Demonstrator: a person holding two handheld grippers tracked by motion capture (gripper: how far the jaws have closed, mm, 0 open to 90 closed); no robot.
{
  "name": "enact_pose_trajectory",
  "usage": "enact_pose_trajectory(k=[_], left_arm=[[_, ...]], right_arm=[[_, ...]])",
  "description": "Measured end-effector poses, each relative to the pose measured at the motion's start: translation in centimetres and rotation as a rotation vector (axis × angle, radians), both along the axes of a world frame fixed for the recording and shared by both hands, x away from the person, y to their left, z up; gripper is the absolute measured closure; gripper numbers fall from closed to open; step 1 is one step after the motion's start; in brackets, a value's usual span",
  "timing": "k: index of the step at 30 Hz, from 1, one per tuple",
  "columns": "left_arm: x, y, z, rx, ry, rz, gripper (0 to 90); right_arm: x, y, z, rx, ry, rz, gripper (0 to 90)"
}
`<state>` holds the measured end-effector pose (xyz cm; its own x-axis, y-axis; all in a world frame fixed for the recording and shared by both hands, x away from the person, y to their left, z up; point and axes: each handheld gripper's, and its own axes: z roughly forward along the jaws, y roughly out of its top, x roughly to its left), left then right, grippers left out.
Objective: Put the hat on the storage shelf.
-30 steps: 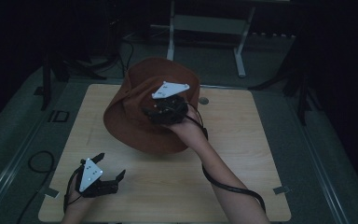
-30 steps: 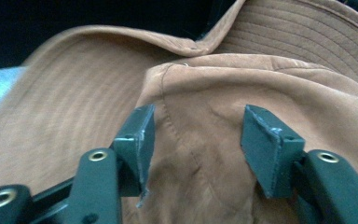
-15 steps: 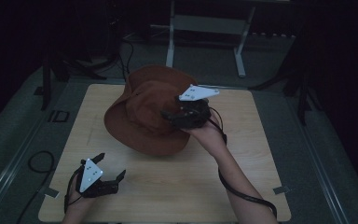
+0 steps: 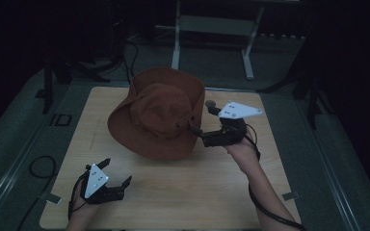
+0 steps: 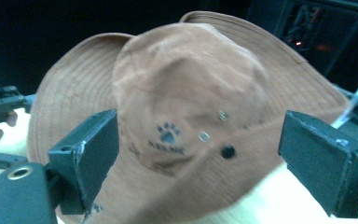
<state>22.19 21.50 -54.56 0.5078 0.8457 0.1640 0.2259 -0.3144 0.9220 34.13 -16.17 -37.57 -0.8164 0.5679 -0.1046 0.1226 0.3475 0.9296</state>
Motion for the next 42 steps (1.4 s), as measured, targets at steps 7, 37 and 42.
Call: enact_pose_trajectory(k=[7,37,42], left_arm=[[0.0,-0.1,-0.2,-0.005,0.005,-0.004,7.8],[0.7,0.3,-1.5,0.009,0.066,-0.015,7.8],[0.8,0.4,-1.7,0.008,0.076,-0.019,7.8]], right_arm=[[-0.5,-2.8,-1.6,0.002,-0.005,-0.032,12.2],[-1.4,-11.3,-14.0,-0.081,0.15,-0.131,13.2],[-2.1,-12.8,-15.6,-0.1,0.171,-0.152,13.2]])
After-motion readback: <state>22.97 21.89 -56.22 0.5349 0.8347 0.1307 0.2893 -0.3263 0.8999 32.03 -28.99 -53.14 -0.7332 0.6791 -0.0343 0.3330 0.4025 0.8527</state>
